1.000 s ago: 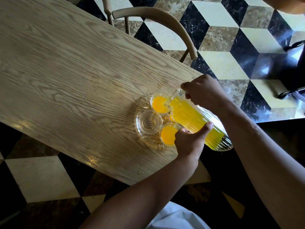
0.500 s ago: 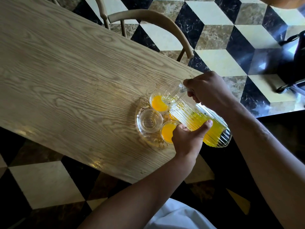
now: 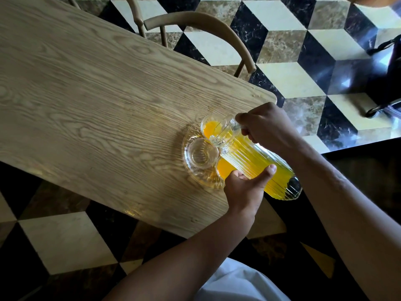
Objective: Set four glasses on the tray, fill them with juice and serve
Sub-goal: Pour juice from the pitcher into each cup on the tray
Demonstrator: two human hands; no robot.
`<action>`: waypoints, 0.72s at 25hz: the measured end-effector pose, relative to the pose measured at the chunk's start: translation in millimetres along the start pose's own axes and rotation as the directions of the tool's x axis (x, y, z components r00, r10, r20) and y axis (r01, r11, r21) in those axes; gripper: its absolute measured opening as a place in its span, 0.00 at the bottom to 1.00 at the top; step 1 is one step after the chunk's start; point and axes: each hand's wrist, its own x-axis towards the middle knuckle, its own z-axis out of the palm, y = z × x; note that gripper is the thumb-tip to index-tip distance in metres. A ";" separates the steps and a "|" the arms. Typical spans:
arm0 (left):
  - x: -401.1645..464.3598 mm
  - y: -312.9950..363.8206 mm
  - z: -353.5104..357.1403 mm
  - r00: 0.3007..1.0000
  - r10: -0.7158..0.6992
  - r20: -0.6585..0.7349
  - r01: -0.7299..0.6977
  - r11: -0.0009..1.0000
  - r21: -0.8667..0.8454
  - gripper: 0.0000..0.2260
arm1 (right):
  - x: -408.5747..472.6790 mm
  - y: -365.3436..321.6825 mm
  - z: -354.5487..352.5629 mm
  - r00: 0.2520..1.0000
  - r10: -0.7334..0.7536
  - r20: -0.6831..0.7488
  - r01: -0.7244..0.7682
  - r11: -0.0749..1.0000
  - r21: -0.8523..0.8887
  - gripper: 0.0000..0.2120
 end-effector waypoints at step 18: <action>-1.3 -32.7 -26.2 0.997 -0.072 -0.009 0.072 0.997 0.012 0.29 | -7.6 1.6 35.9 0.995 0.051 0.082 -0.046 0.997 -0.055 0.19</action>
